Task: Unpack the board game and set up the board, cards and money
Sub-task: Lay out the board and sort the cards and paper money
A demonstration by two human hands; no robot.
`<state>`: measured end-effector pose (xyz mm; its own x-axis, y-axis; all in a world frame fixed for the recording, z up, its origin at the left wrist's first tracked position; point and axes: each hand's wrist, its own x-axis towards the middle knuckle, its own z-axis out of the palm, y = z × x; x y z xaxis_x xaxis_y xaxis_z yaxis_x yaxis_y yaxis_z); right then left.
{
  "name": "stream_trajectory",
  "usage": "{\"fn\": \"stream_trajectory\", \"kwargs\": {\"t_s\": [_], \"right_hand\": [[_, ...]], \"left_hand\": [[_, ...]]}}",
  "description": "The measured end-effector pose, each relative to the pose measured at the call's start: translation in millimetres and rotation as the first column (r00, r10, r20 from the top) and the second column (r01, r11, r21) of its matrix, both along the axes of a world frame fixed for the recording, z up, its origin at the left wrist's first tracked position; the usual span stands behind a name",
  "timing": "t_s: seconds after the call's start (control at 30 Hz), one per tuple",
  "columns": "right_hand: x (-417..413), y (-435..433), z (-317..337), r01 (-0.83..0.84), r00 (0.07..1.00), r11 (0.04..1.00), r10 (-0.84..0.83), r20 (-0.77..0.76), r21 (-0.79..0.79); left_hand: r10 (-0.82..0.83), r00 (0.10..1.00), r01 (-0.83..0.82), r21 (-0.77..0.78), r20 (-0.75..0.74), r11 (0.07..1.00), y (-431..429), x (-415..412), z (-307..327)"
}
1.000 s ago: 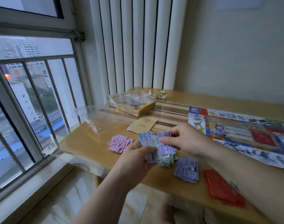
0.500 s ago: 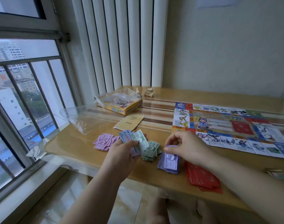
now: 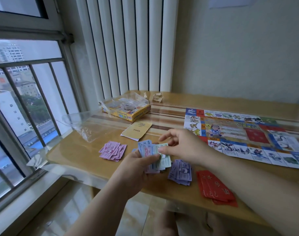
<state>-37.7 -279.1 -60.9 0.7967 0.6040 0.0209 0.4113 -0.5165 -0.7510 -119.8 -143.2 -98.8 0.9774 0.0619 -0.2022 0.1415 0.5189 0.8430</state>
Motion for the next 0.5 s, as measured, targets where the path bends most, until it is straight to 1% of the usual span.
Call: {"fn": "stream_trajectory", "kwargs": {"t_s": [0.03, 0.1, 0.2, 0.27, 0.37, 0.4, 0.5], "right_hand": [[2, 5, -2, -0.003, 1.000, 1.000, 0.004, 0.022, -0.011], [7, 10, -5, 0.025, 0.999, 0.999, -0.026, 0.025, 0.021], [16, 14, -9, 0.133, 0.990, 0.984, -0.126, -0.063, 0.120], [20, 15, -12, 0.169, 0.983, 0.979, -0.158, -0.097, 0.118], [22, 19, -19, 0.143, 0.987, 0.990, -0.142, -0.073, 0.015], [22, 21, -22, 0.136, 0.990, 0.990, -0.137, -0.029, -0.031], [21, 24, -29, 0.151, 0.978, 0.967, -0.115, 0.176, -0.207]], "left_hand": [[-0.001, 1.000, 0.001, -0.011, -0.004, 1.000, 2, 0, -1], [0.037, 0.999, -0.039, -0.061, -0.026, 0.997, 8, -2, -3], [0.147, 0.989, -0.148, -0.063, -0.019, 0.987, 25, -3, -8], [0.198, 0.980, -0.197, -0.094, 0.002, 0.976, 36, -4, -10], [0.245, 0.970, -0.244, -0.096, -0.004, 0.965, 47, -6, -11], [0.254, 0.967, -0.254, -0.085, -0.008, 0.963, 48, -7, -11], [0.266, 0.964, -0.266, -0.062, -0.020, 0.962, 50, -8, -11]]}}
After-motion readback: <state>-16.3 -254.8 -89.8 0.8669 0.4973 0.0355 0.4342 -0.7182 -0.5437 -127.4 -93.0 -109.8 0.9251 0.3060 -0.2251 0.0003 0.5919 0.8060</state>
